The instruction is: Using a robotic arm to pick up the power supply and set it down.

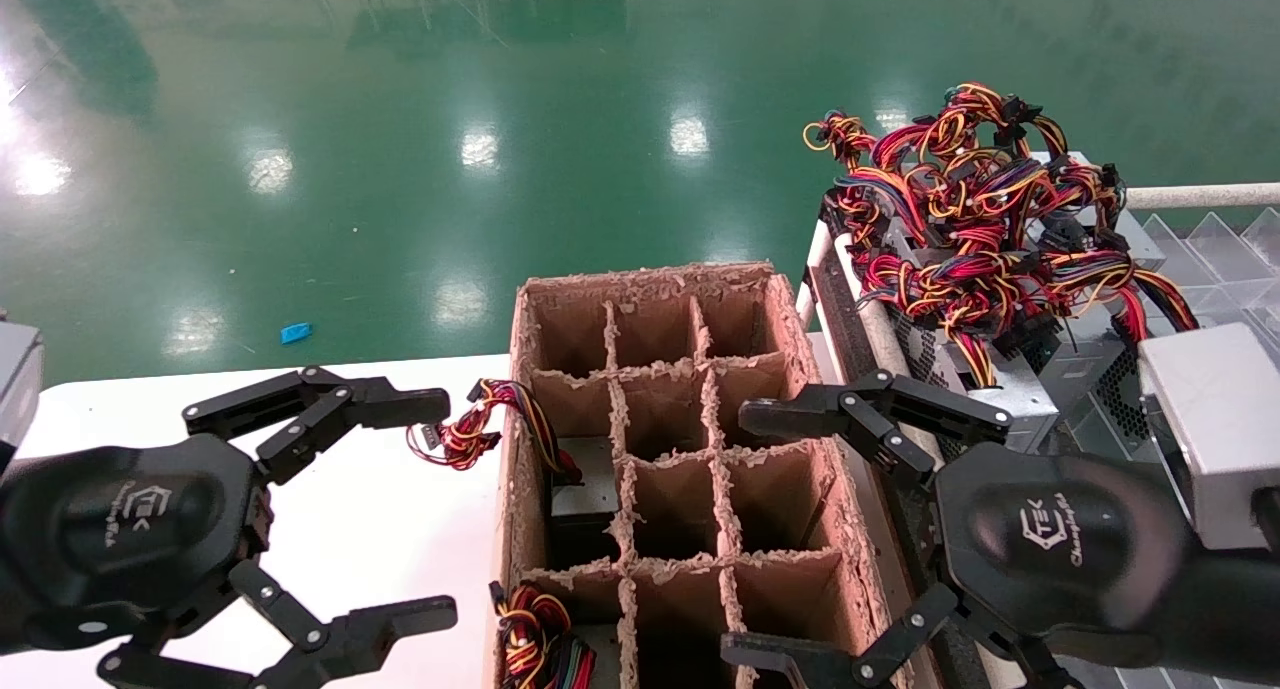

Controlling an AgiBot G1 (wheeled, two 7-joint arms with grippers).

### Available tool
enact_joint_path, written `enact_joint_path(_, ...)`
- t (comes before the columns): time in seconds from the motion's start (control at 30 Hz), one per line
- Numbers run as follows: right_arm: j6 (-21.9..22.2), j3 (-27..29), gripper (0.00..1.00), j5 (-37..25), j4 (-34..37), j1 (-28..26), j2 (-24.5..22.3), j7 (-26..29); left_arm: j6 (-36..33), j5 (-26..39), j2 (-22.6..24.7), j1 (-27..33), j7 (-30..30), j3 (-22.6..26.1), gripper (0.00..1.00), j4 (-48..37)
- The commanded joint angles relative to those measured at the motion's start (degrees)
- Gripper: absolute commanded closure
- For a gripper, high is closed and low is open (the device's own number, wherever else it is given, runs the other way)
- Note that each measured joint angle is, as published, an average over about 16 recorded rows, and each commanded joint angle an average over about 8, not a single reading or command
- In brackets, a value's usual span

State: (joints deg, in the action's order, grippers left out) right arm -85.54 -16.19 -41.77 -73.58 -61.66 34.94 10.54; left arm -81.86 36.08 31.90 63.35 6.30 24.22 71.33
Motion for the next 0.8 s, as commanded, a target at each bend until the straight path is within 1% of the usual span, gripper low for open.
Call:
enact_joint_path(0.03, 0.0, 0.0, 0.00, 0.0, 0.0, 0.0, 0.0, 0.0, 0.0, 0.0, 0.0, 0.0, 0.0, 0.0, 0.00, 0.0)
enact_joint_path(0.4, 0.0, 0.0, 0.00, 0.0, 0.0, 0.0, 0.0, 0.0, 0.0, 0.0, 0.0, 0.0, 0.0, 0.0, 0.00, 0.0)
enact_joint_path(0.67, 0.0, 0.0, 0.00, 0.0, 0.0, 0.0, 0.0, 0.0, 0.0, 0.0, 0.0, 0.0, 0.0, 0.0, 1.00, 0.0)
enact_joint_path(0.8, 0.0, 0.0, 0.00, -0.1, 0.0, 0.0, 0.0, 0.0, 0.0, 0.0, 0.0, 0.0, 0.0, 0.0, 1.00, 0.0)
